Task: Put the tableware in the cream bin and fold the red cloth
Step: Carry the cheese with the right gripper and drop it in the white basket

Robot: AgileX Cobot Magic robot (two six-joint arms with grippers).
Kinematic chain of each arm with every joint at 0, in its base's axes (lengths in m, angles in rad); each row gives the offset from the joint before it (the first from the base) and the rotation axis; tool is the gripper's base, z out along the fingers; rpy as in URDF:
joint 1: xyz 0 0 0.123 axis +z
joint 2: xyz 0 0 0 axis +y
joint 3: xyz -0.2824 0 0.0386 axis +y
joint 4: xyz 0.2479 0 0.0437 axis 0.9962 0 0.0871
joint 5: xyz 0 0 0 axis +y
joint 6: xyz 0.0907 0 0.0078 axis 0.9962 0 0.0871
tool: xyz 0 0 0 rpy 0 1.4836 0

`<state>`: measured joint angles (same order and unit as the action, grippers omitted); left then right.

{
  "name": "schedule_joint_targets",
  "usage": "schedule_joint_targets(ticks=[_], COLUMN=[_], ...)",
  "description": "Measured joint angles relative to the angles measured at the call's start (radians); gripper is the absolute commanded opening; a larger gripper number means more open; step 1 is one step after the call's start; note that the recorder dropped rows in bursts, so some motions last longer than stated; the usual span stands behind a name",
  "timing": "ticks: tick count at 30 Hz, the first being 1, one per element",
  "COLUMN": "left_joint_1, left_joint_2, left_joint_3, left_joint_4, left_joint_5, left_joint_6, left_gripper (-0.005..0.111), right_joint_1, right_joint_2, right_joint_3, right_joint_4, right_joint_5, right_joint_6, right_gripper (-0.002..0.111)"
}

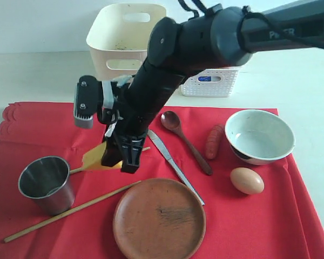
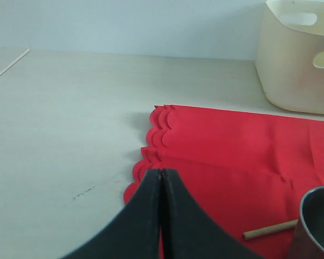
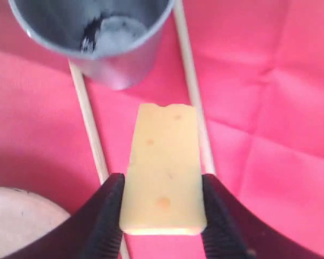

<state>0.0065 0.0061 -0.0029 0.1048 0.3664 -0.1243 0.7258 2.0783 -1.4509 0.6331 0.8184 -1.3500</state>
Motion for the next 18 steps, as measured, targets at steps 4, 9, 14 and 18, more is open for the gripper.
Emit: schedule_joint_targets(ticks=[4,9,14,18], left_joint_1=[0.000,0.000,0.000,0.000], left_joint_2=[0.000,0.000,0.000,0.000], left_joint_3=[0.000,0.000,0.000,0.000], left_joint_4=[0.000,0.000,0.000,0.000], left_joint_5=[0.000,0.000,0.000,0.000], left_joint_6=[0.000,0.000,0.000,0.000], left_gripper=[0.000,0.000,0.000,0.000], right_joint_1=[0.000,0.000,-0.023,-0.102], right_joint_2=[-0.076,-0.170,-0.243,-0.268], right_joint_3=[0.000,0.000,0.000,0.000], right_joint_4=[-0.095,-0.360,-0.576,-0.600], right_joint_5=[-0.008,-0.020,-0.036,-0.078], right_joint_6=[0.092,0.316,0.529,0.638], right_gripper=[0.000,0.000,0.000,0.000])
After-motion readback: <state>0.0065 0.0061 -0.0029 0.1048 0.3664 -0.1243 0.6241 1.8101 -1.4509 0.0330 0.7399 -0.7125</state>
